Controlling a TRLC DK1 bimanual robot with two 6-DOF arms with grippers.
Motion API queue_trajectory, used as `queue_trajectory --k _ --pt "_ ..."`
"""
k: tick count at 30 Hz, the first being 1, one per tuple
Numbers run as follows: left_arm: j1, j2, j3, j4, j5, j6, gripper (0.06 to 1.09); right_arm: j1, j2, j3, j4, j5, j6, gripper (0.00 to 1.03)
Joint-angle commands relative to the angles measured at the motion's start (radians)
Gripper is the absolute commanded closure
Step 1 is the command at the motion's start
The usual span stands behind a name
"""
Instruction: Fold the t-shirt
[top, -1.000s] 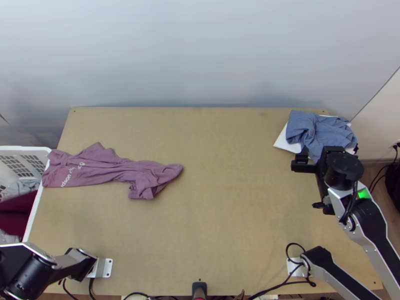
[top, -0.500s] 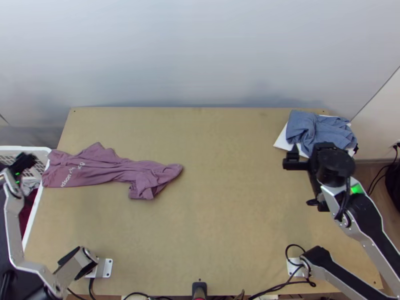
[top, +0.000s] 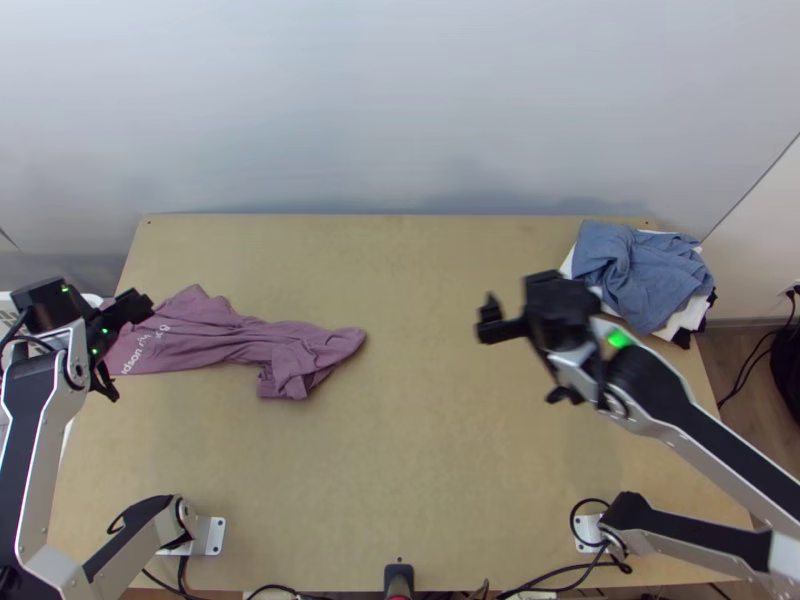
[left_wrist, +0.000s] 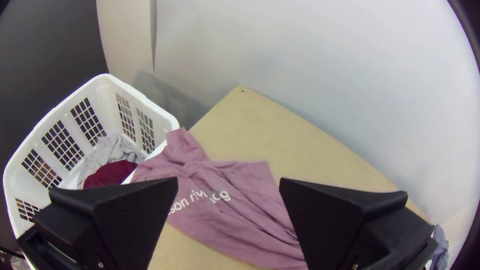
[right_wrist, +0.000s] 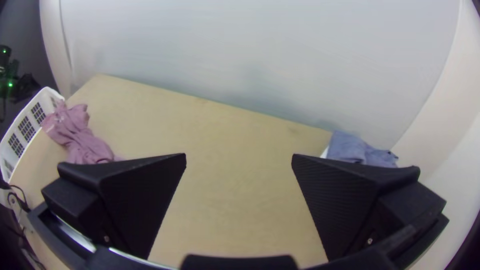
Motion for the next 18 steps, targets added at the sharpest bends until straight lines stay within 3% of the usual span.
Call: queue_trajectory --k 1,10,18 --pt "-0.049 -0.004 0.002 -0.061 0.000 -0.009 0.10 0.147 0.223 0.132 -0.004 -0.054 0.051 0.05" --pt "-0.072 -0.025 -0.024 -0.121 0.000 -0.025 0.10 0.250 0.541 0.358 0.005 -0.183 0.217 0.05" --pt "-0.051 -0.019 -0.042 -0.122 -0.003 -0.011 0.10 0.285 0.737 0.513 -0.013 -0.413 0.332 0.05"
